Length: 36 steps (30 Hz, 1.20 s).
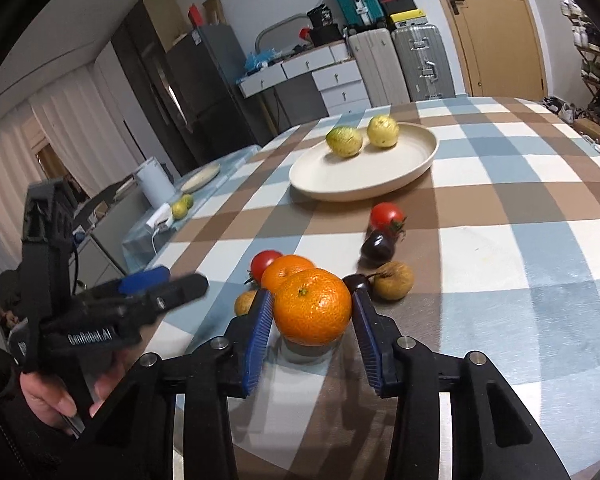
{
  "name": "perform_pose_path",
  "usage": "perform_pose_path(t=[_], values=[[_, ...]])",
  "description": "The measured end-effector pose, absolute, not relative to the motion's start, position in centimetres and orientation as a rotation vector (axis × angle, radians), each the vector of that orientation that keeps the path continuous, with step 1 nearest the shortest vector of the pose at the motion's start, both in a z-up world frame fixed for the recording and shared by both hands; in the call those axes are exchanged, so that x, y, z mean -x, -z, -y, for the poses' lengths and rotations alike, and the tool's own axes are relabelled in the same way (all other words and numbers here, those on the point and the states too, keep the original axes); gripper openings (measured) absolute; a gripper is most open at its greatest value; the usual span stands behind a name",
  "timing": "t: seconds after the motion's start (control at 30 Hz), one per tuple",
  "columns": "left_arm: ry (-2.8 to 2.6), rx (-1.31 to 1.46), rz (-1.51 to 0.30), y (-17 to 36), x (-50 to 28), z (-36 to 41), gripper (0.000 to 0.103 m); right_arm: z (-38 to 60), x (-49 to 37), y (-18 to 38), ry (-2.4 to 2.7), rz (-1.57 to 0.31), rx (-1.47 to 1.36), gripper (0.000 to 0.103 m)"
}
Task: Organize fruits
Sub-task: 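Grasp the large orange with the right tool, then grasp the small brown round fruit with the left tool while the right tool lifts the orange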
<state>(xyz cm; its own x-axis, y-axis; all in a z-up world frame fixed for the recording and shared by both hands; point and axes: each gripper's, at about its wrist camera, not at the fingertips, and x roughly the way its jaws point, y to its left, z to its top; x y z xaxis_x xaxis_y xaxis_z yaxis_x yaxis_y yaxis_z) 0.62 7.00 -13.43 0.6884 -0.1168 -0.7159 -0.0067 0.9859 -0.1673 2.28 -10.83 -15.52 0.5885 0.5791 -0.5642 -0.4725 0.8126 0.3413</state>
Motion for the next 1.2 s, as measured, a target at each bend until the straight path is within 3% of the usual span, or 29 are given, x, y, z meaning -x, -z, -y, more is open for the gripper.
perform_pose_path(t=[0.27,0.37,0.57,0.67,0.73,1.2], values=[[0.113,0.146,-0.864,14.6,-1.9,-5.3,0.1,13.4,-2.6,15.5,-0.585,-0.698,-0.211,0.042],[0.143,0.166,-0.874,14.9,-2.1,-5.0,0.093,14.1,-2.7,15.7,-0.585,-0.7,-0.232,0.042],[0.169,0.16,-0.903,14.9,-2.3,-4.3,0.062,14.4,-2.2,15.8,-0.596,-0.682,-0.226,0.042],[0.202,0.172,-0.903,14.4,-2.3,-4.2,0.042,14.5,-2.1,15.9,-0.596,-0.687,-0.229,0.042],[0.223,0.162,-0.908,14.3,-2.2,-3.9,0.024,14.6,-2.2,16.0,-0.597,-0.69,-0.233,0.042],[0.264,0.212,-0.875,11.8,-1.6,-5.1,0.023,14.6,-2.2,15.0,-0.597,-0.67,-0.221,0.042]])
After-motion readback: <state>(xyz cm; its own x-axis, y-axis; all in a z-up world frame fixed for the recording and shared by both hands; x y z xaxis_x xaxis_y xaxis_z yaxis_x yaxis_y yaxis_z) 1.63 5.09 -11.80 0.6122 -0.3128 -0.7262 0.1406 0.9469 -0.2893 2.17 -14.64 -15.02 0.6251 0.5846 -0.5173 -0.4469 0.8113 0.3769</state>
